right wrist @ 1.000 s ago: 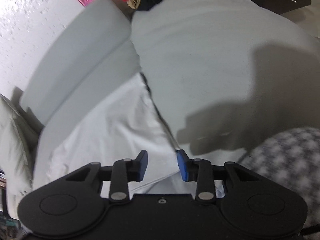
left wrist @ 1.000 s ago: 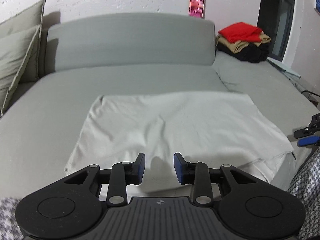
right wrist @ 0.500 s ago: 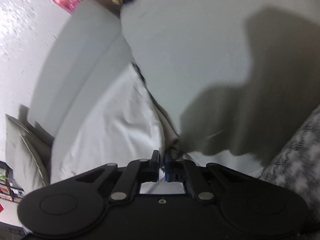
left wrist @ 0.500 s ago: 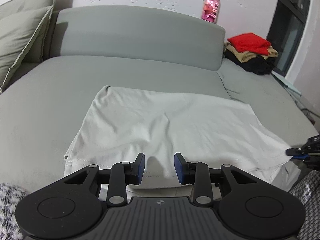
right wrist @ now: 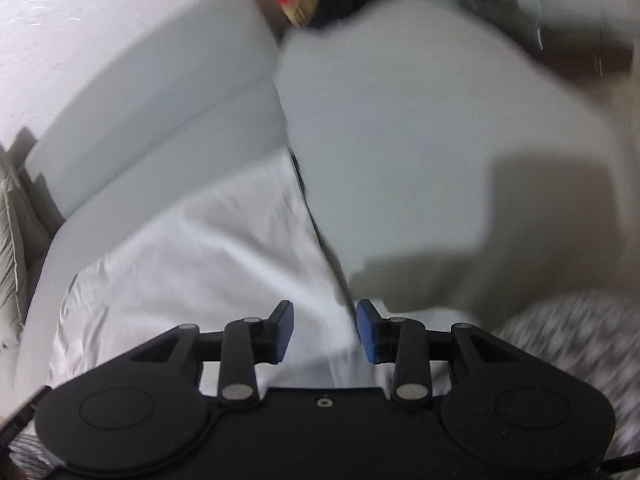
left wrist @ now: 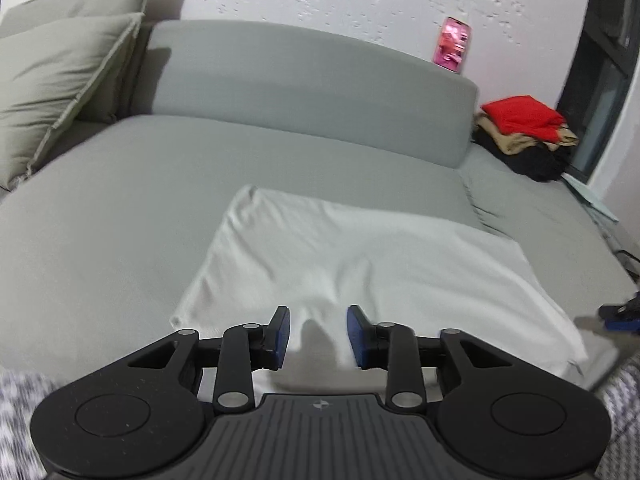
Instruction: Fold clothes
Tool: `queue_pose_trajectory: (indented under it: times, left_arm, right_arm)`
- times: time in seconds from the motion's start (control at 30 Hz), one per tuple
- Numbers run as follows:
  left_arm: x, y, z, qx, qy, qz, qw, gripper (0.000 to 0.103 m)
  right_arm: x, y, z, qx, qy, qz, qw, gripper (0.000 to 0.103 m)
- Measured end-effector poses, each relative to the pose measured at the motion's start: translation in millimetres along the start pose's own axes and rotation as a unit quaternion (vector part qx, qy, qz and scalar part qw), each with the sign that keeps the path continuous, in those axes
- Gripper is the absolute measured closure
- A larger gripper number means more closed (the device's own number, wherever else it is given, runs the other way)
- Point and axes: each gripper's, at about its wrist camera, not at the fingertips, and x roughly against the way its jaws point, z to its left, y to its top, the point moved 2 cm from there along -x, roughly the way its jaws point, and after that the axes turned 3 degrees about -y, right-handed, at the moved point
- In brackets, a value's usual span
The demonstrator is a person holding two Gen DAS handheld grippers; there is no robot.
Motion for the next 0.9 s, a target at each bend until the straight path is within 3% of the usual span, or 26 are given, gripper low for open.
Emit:
queue_pose_trajectory:
  times: [0.03, 0.13, 0.2, 0.23, 0.27, 0.33, 0.37, 0.43, 0.47, 0.53, 0.63, 0.8, 0.9]
  left_arm:
    - [-6, 4, -2, -0.011, 0.004, -0.002, 0.9999, 0.088]
    - [-35, 14, -19, -0.064, 0.004, 0.01, 0.9979, 0.09]
    - [-59, 12, -30, -0.112, 0.047, 0.041, 0.9918, 0.09]
    - [-69, 7, -26, -0.126, 0.097, 0.064, 0.9853, 0.091]
    - [-78, 4, -22, -0.137, 0.144, 0.086, 0.9762, 0.09]
    - [-71, 3, -6, -0.108, 0.19, 0.087, 0.9718, 0.09]
    - [-66, 6, -1, -0.097, 0.197, 0.086, 0.9717, 0.092]
    - [-51, 14, 8, -0.068, 0.178, 0.063, 0.9797, 0.092]
    - [-43, 21, 14, -0.048, 0.155, 0.044, 0.9858, 0.091]
    - [-30, 35, 23, -0.035, 0.121, 0.005, 0.992, 0.082]
    - [-33, 61, 40, -0.016, 0.091, -0.025, 0.9955, 0.073]
    - [-70, 98, 76, 0.053, 0.048, -0.041, 0.9966, 0.077]
    - [-109, 113, 84, 0.05, 0.033, -0.004, 0.9982, 0.078]
  right_arm:
    - [-7, 6, 2, 0.006, 0.021, -0.005, 1.0, 0.082]
    - [-35, 20, 13, 0.023, 0.082, 0.002, 0.996, 0.085]
    - [-56, 18, 27, 0.035, 0.109, 0.018, 0.993, 0.086]
    - [-67, 15, 32, 0.045, 0.098, 0.02, 0.994, 0.087]
    - [-74, 12, 32, 0.055, 0.055, 0.015, 0.997, 0.088]
    - [-86, 7, 29, 0.072, -0.036, 0.003, 0.997, 0.094]
    - [-85, 6, 22, 0.063, -0.073, -0.002, 0.995, 0.102]
    - [-80, 10, 11, 0.027, -0.069, 0.009, 0.997, 0.1]
    - [-76, 12, 12, 0.026, -0.068, 0.008, 0.997, 0.094]
    - [-65, 16, 14, 0.023, -0.057, 0.006, 0.998, 0.087]
    - [-53, 17, 28, 0.016, 0.026, 0.018, 0.999, 0.071]
    - [-78, 17, 87, 0.016, 0.13, 0.052, 0.99, 0.068]
    - [-98, 12, 118, 0.015, 0.161, 0.07, 0.984, 0.068]
